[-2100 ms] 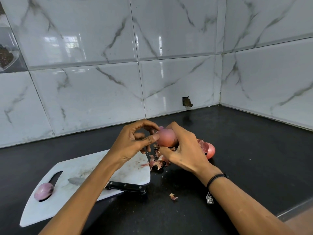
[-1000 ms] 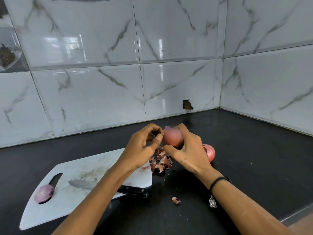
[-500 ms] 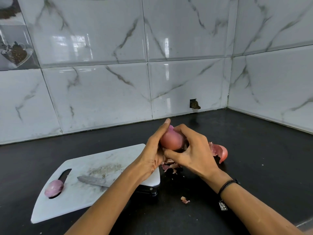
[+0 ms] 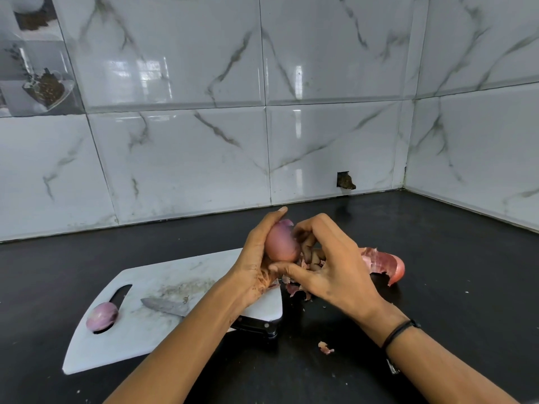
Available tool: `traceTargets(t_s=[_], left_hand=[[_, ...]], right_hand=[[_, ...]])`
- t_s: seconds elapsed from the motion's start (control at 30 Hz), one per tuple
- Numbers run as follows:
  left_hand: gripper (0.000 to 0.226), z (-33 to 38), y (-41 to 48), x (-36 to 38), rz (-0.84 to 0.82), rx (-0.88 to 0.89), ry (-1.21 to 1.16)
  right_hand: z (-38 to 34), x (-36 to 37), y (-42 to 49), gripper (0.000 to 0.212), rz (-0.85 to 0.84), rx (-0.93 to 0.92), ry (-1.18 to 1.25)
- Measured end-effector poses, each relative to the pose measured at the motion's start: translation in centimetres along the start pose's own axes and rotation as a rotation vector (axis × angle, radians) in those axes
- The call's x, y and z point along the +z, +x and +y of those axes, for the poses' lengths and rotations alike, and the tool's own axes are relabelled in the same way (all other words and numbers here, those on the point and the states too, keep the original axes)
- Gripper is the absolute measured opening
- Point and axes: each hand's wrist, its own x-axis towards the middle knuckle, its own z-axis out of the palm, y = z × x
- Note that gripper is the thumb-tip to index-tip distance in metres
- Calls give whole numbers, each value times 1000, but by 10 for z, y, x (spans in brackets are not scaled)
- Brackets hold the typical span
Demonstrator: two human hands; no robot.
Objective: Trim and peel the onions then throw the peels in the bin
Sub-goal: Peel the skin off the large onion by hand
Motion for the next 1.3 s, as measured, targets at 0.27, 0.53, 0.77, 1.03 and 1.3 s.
traceTargets(t_s=[0.27,0.53,0.77,1.03,1.3], left_hand=[[44,-8,0,4,-52,-1,104],[34,-9,0,6,0,10,63],[34,-8,-1,8,-32,-5,57],[30,-7,2,9,3,-18,36],[32,-8,2,8,-64,1,-24]], right_hand=[[0,1,-1,56,2,44,5],[-3,3,-1,62,51,118,1],[-5,3,-1,57,37,83,104],[-4,5,-2,40,25,125,188],[-8,3,0,54,56,146,139]])
